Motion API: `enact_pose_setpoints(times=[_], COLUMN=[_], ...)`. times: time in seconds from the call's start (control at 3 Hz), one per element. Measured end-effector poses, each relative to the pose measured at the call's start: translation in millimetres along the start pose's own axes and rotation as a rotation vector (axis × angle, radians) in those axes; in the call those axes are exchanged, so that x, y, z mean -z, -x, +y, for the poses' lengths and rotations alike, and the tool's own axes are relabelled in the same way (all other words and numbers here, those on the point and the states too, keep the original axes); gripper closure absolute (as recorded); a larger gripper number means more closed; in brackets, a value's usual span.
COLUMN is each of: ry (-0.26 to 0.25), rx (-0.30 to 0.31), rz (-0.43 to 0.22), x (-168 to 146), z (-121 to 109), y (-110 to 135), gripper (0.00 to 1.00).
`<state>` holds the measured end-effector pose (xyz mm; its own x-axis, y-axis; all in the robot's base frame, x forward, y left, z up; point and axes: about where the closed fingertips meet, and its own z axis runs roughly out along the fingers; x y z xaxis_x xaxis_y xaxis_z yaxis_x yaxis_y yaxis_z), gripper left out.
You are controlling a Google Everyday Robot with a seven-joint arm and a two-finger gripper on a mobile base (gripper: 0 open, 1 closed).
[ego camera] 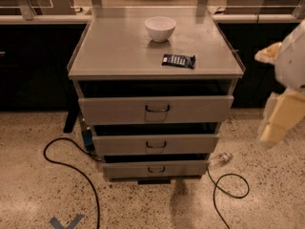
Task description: Open bottom drawer
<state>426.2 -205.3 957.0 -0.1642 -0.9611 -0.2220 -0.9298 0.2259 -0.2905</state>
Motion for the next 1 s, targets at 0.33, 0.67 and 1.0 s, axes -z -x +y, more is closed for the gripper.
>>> enact_pose_setpoints(times=[0.33, 0.67, 1.0], ry=[-0.003, 0.035, 0.134], rx=[0.041, 0.054, 0.044], rz=[-0.059, -0.120, -0.182], x=[-44.8, -111.5, -208.6], z=[35.8, 72.7, 123.7], y=[0.2, 4.3, 6.0], gripper=[0.00, 0.00, 0.00])
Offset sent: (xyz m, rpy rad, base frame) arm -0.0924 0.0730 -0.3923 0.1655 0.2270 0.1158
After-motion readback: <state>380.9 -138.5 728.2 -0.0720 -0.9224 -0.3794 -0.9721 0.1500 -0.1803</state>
